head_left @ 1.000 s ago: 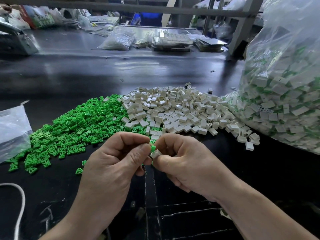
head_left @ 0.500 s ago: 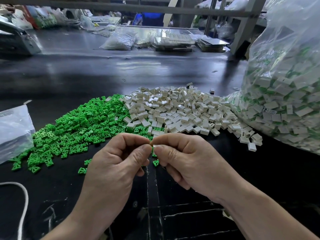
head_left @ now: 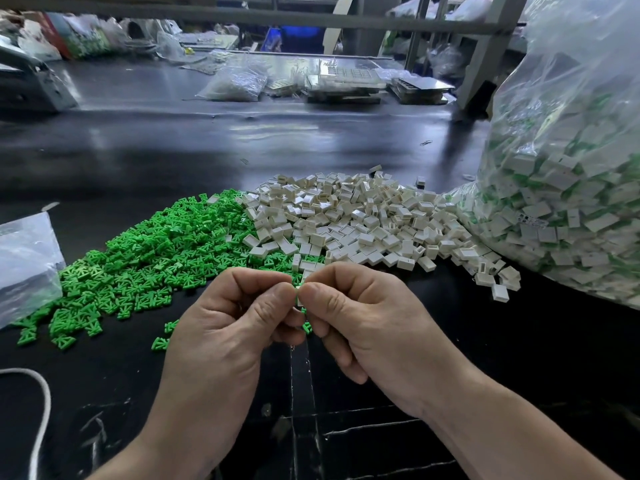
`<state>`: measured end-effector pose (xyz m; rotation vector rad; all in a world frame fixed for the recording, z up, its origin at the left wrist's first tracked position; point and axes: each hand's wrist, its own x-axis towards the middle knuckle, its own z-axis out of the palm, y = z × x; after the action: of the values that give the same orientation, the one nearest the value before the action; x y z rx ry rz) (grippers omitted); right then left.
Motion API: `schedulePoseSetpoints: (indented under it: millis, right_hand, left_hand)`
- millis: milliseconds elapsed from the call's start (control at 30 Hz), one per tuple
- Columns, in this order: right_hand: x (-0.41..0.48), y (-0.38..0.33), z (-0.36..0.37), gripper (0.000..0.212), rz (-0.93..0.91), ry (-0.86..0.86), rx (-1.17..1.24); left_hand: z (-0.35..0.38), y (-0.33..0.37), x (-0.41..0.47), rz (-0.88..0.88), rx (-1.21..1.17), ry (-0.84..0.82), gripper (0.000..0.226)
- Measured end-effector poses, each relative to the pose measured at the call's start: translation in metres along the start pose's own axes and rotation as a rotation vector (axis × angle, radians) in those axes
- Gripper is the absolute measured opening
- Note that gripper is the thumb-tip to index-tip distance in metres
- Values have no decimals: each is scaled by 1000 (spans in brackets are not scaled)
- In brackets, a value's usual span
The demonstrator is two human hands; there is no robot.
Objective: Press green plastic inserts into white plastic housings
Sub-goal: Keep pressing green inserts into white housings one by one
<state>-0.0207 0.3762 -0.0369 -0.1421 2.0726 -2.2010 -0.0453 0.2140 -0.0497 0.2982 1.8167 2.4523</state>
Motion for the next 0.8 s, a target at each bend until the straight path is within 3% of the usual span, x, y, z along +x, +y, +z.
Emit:
schedulePoseSetpoints:
  millis: [267,500,700,800]
  right_hand:
    - [0,1,7,18,24,-15,142]
    - [0,0,9,15,5,-39,214]
    - [1,-2,5,18,33,-53,251]
    - [1,-3,2,19,34,-92,242]
  left_hand:
    - [-2,3,5,-131,-252,-101,42]
    - [-6,4,7,-232,-406,-191,40]
    - [-6,4,6,-269,-417,-235,45]
    - [-8,7,5,-289,-370,-337,48]
